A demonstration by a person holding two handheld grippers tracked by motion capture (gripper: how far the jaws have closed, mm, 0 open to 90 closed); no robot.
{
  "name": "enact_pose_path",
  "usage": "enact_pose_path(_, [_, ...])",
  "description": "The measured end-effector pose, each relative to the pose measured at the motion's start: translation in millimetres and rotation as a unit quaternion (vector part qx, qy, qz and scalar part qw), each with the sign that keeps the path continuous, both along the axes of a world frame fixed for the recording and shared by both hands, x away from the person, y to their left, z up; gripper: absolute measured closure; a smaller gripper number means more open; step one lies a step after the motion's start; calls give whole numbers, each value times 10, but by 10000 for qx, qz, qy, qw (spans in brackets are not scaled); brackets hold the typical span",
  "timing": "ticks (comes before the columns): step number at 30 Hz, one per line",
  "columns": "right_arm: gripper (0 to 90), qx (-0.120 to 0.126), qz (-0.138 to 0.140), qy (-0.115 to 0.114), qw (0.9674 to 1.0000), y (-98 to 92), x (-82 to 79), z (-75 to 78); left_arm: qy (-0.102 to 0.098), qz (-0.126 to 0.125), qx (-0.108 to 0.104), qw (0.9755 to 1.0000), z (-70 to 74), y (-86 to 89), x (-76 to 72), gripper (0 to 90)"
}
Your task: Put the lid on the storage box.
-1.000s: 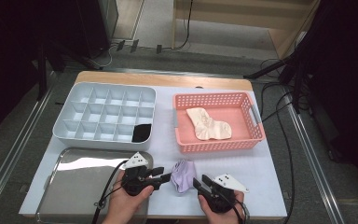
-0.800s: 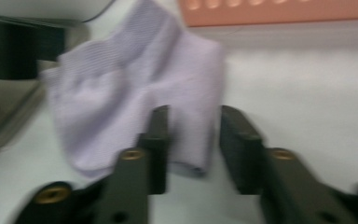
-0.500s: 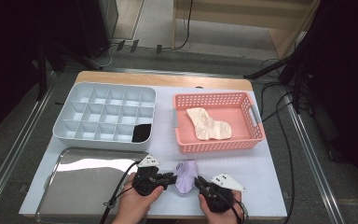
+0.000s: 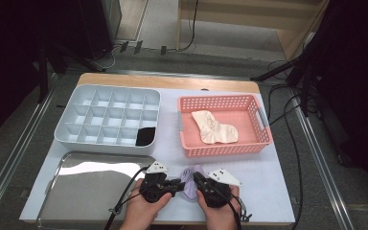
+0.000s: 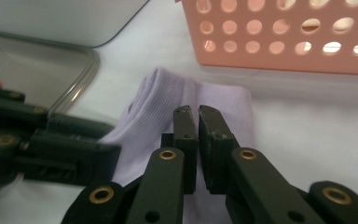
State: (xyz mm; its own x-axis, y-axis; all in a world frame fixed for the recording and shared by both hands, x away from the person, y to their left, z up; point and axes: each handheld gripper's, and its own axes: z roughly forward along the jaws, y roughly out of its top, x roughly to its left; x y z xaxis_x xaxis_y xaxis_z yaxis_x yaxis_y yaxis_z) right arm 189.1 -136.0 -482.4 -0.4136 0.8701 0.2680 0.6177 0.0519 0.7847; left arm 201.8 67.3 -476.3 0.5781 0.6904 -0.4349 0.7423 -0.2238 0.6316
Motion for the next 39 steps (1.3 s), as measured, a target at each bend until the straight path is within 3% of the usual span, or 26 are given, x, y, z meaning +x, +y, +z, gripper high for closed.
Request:
enact_pose_path(4, [874, -212, 170, 30, 9996, 82, -26, -38, 8, -2, 11, 10000, -6, -6, 8, 769])
enact_pose_path(13, [835, -424, 409, 8, 9983, 12, -330, -9, 7, 36, 65, 10000, -8, -27, 9, 777])
enact_pose_path(17, [839, -351, 518, 53, 9980, -86, -418, 19, -15, 36, 70, 10000, -9, -26, 8, 777])
enact_pose_path(20, [797, -86, 257, -25, 9996, -219, -424, 35, -23, 37, 41, 10000, 4, -16, 6, 773])
enact_pose_path(24, [684, -39, -193, -27, 9998, -337, -350, 8, -134, 48, -58, 9999, 50, 11, -13, 741])
enact_pose_path(29, [632, 36, -209, 174, 9996, -343, -290, -77, -292, 166, -199, 9992, 128, 71, -26, 710])
enact_pose_path(31, [663, 118, -200, 297, 9993, -329, -277, -114, -338, 183, -249, 9989, 160, 87, -30, 718])
enact_pose_path(34, [782, 265, -126, 363, 9989, -330, -261, -120, -424, 75, -236, 9988, 217, 67, -62, 792])
enact_pose_path(39, [837, 245, -120, 256, 9993, -324, -255, -75, -357, -197, -180, 9990, 211, -80, -71, 870])
